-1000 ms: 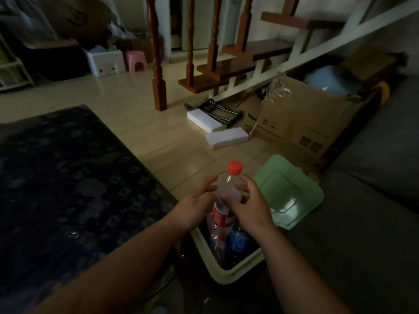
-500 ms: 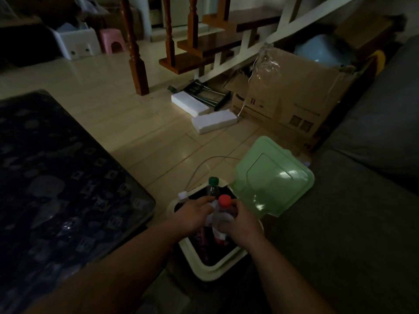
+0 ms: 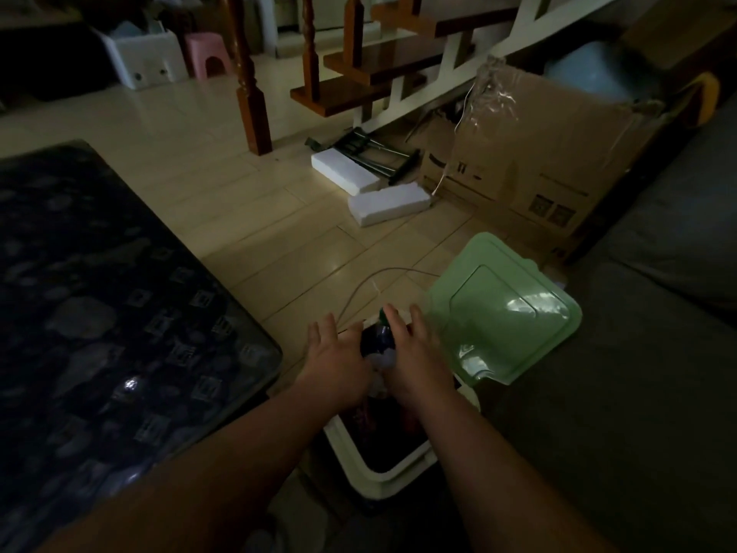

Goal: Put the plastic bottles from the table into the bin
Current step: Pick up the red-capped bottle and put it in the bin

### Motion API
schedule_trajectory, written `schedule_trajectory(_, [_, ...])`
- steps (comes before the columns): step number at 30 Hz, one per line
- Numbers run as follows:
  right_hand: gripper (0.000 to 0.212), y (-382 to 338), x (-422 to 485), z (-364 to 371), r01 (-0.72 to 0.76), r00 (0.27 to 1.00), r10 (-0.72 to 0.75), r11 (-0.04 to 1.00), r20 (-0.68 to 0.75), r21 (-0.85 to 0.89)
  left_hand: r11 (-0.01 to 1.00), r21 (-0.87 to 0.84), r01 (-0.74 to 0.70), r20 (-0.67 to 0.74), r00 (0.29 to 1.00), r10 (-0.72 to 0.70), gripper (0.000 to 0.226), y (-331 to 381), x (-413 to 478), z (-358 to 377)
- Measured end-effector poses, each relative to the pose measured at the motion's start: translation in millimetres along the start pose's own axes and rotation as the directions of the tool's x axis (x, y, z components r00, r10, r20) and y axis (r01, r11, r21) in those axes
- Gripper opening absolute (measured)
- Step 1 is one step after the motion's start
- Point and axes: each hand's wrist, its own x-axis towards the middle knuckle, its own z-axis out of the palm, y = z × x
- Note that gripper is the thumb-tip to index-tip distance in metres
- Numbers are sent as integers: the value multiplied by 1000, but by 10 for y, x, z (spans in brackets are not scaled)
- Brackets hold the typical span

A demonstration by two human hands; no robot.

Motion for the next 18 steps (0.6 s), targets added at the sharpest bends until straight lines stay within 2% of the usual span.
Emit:
schedule_trajectory(3, [99, -3, 163, 11, 75, 990, -55, 984, 129, -159, 1000, 3, 31, 86, 996, -31, 59, 1, 88, 23])
schedule_trajectory(5, [96, -17, 218, 38, 93, 984, -66, 982, 166, -163, 999, -32, 34, 109, 994, -31, 62, -14, 138, 31])
schedule_trajectory(9, [79, -37, 278, 81, 62, 995, -45, 979, 94, -193, 999, 14, -36, 155, 987, 33, 57, -26, 185, 80])
schedule_trajectory(13, [57, -24, 311, 4, -27, 999, 33, 989, 35, -144, 996, 63, -62, 162, 986, 51, 62, -90, 228, 61])
schedule_trajectory(15, [43, 17, 326, -33, -98, 990, 110, 986, 85, -135, 993, 86, -81, 187, 980, 64, 63, -111, 231, 38])
schedule_trajectory(18, [33, 117, 326, -43, -93, 986, 113, 982, 120, -162, 994, 87, -70, 181, 982, 54, 63, -130, 231, 43])
